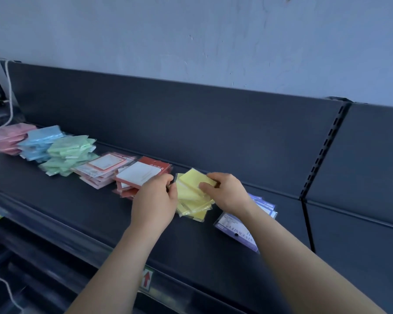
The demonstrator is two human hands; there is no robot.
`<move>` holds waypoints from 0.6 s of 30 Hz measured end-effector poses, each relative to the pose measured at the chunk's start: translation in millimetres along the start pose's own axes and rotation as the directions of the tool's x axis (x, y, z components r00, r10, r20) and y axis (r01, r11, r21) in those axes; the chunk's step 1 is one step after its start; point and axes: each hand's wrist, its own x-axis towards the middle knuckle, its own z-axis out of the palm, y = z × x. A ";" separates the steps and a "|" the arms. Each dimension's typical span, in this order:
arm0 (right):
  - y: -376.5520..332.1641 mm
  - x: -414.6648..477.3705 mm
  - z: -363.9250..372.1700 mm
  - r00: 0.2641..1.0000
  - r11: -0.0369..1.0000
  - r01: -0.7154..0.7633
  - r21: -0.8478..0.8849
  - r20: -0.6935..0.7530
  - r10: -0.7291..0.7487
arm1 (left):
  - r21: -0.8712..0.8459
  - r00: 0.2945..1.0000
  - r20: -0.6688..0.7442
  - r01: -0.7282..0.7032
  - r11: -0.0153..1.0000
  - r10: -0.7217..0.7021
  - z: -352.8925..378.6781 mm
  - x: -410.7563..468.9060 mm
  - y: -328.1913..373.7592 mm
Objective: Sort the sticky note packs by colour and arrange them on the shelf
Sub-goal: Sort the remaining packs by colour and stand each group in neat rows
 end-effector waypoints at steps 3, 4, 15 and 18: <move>-0.8 -11.9 -3.7 0.998 0.999 0.009 -0.044 -0.058 -0.011 | 0.034 0.994 -0.006 -0.105 0.994 0.106 -8.6 -5.9 1.2; -0.7 -18.5 -8.2 0.996 0.998 -0.007 -0.060 -0.089 0.002 | 0.043 0.990 0.006 -0.141 0.989 0.141 -10.8 -7.8 3.1; 46.8 -129.5 -65.6 0.907 0.930 -0.187 -0.316 -0.419 0.040 | -0.115 0.896 0.117 -0.417 0.902 0.429 16.6 -55.6 69.2; 67.6 -159.6 -81.9 0.880 0.908 -0.256 -0.332 -0.470 0.076 | -0.157 0.858 0.156 -0.468 0.870 0.489 28.8 -75.5 93.3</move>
